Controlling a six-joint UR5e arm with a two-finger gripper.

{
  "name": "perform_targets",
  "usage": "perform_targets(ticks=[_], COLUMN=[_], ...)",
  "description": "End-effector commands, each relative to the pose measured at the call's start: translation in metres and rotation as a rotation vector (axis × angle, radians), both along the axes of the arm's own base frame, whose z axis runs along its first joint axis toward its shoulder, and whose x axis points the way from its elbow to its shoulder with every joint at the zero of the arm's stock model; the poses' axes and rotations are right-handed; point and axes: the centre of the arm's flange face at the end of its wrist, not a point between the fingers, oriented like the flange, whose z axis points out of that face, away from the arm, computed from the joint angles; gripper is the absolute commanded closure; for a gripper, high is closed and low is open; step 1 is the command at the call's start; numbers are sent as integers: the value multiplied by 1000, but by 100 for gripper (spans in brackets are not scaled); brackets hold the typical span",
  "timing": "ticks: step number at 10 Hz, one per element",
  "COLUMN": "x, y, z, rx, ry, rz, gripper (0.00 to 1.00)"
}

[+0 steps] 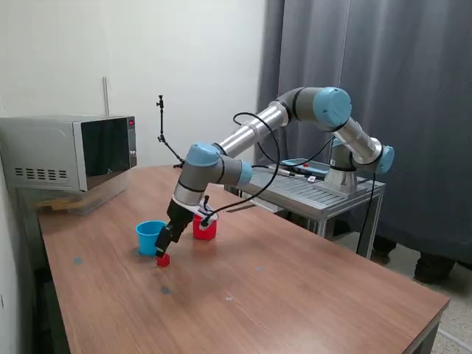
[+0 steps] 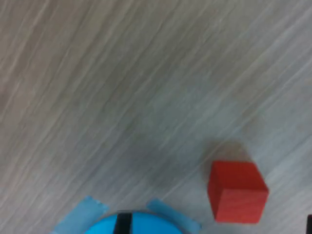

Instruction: Place red objects in the red bin, and blue objects in the blue bin.

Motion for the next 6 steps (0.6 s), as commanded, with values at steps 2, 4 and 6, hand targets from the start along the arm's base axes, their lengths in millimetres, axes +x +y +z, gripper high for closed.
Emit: perform_targets(ticks=[2,4,6], x=[-1,-2,-2], y=[6,3,2], z=[-1,-2,-2], rx=[-5,-36,-49], ry=[3,8,9], rz=[-14,-12,-9], gripper=[0,0,0])
